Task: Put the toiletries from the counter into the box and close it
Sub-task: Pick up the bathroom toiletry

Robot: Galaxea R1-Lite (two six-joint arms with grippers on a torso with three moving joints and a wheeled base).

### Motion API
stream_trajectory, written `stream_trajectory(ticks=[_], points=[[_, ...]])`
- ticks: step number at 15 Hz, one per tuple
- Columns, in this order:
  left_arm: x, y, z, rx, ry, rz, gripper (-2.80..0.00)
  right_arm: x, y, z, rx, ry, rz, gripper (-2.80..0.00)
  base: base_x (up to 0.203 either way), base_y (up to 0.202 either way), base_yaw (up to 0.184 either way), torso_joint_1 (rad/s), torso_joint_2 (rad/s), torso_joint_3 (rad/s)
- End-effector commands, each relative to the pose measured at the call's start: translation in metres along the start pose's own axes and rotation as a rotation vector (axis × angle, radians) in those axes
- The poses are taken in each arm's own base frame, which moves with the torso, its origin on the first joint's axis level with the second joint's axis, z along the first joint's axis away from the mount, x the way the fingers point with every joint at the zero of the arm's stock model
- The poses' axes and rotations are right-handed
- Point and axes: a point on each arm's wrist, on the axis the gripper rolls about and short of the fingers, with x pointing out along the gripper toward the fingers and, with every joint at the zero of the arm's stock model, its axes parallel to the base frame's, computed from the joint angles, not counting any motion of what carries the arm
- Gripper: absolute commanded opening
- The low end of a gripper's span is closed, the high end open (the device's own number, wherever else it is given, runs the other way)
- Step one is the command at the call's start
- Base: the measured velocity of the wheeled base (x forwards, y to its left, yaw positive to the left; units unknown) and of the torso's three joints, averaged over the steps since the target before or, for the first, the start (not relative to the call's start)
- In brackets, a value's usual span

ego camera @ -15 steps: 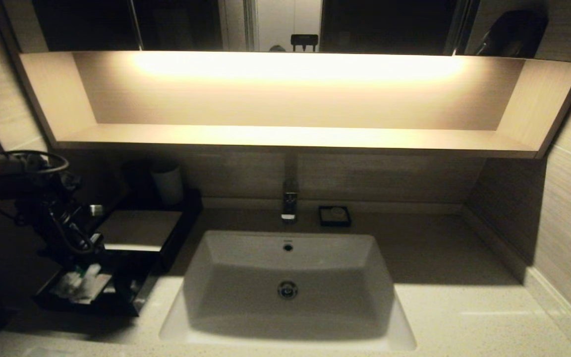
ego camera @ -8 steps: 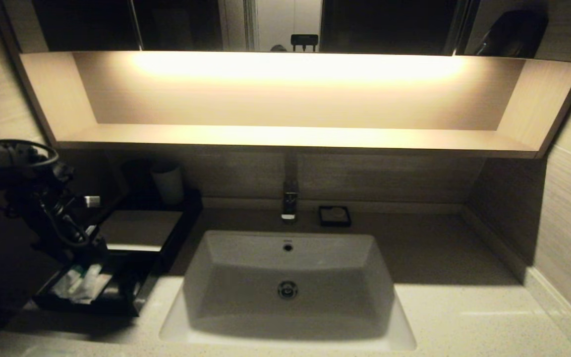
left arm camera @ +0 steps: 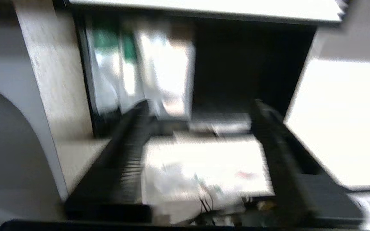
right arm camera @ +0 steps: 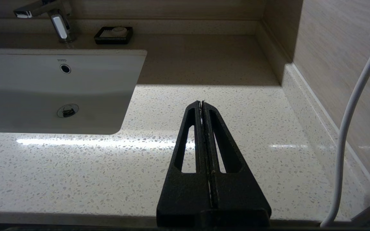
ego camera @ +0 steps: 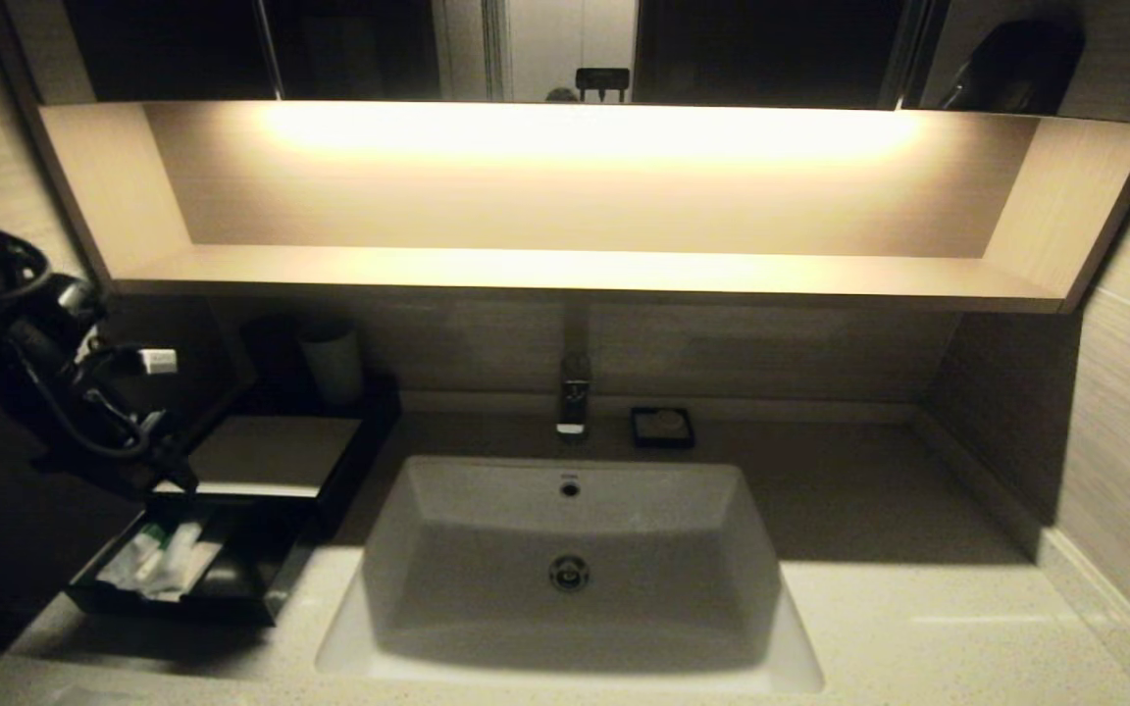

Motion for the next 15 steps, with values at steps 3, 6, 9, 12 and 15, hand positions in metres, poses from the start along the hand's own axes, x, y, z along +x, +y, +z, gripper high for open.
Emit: stream_trajectory(ticks=[3, 6, 9, 12, 15], points=[[-0.046, -0.022, -0.030, 0.013, -0.027, 0.005, -2.80, 0.000, 0.000, 0.000, 0.000, 0.000, 0.000, -2.80, 0.000, 0.000, 0.000, 0.000, 0.00, 0.000], [-0.055, -0.034, -0.056, 0.010, 0.002, -0.002, -2.80, 0.000, 0.000, 0.000, 0.000, 0.000, 0.000, -2.80, 0.000, 0.000, 0.000, 0.000, 0.00, 0.000], [-0.057, -0.045, -0.087, 0.023, 0.040, -0.012, -2.80, 0.000, 0.000, 0.000, 0.000, 0.000, 0.000, -2.80, 0.000, 0.000, 0.000, 0.000, 0.00, 0.000], [-0.059, -0.053, -0.117, 0.032, 0.020, 0.000, -2.80, 0.000, 0.000, 0.000, 0.000, 0.000, 0.000, -2.80, 0.000, 0.000, 0.000, 0.000, 0.00, 0.000], [-0.052, -0.054, -0.136, 0.024, 0.006, 0.011, -2.80, 0.000, 0.000, 0.000, 0.000, 0.000, 0.000, -2.80, 0.000, 0.000, 0.000, 0.000, 0.00, 0.000]])
